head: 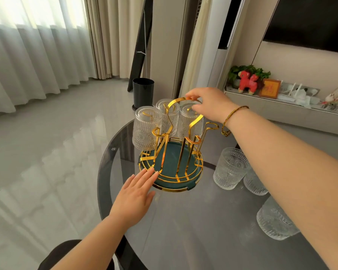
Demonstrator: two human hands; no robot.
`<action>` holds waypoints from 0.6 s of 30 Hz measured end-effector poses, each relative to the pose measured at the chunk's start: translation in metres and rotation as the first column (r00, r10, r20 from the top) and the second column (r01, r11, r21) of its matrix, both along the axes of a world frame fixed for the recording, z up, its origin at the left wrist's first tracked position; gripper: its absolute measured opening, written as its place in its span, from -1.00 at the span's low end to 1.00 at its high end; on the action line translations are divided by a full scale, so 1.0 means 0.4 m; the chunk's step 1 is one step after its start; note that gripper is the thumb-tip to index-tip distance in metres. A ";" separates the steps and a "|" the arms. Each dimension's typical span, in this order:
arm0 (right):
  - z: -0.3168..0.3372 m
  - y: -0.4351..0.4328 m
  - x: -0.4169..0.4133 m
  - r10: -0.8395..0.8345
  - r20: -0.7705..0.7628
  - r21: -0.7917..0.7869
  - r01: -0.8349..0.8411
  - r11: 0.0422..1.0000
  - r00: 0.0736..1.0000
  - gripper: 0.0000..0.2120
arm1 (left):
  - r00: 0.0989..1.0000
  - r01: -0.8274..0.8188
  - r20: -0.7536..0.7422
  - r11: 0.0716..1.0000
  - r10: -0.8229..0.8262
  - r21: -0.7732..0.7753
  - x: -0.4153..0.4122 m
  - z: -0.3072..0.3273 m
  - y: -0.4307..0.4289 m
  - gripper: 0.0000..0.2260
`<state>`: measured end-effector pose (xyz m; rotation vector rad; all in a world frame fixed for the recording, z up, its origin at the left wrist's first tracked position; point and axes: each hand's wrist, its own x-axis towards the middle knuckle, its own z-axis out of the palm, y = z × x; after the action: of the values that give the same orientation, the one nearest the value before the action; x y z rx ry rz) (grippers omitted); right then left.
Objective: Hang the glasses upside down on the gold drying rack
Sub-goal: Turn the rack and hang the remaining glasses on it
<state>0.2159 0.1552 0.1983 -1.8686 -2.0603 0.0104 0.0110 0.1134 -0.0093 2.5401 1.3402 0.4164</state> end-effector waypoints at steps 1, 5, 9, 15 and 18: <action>-0.006 -0.016 0.006 0.001 -0.029 0.004 -0.001 1.000 1.000 -0.63 | 1.000 0.000 -0.005 1.000 0.000 0.003 0.000 -0.001 -0.001 -0.24; -0.038 -0.115 0.021 -0.003 -0.180 0.047 0.012 0.999 0.984 -0.59 | 1.000 0.009 -0.026 1.000 -0.009 0.020 0.002 0.004 -0.009 -0.15; -0.094 -0.250 0.022 -0.049 -0.359 0.092 0.087 0.992 0.932 -0.69 | 0.999 -0.043 -0.003 0.998 0.043 0.041 0.015 0.010 -0.038 -0.41; -0.213 -0.468 0.023 -0.088 -0.542 0.249 0.259 0.933 0.836 -0.77 | 0.997 0.074 0.009 0.996 -0.074 0.039 0.067 0.013 -0.133 -0.32; -0.294 -0.562 0.020 -0.105 -0.574 0.338 0.351 0.873 0.812 -0.77 | 0.995 0.095 -0.017 0.995 -0.096 -0.037 0.093 0.004 -0.153 -0.54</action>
<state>0.2240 -0.0696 0.0806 -1.5887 -1.3067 0.0166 0.0482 0.0523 -0.0077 2.5714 1.2153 0.3479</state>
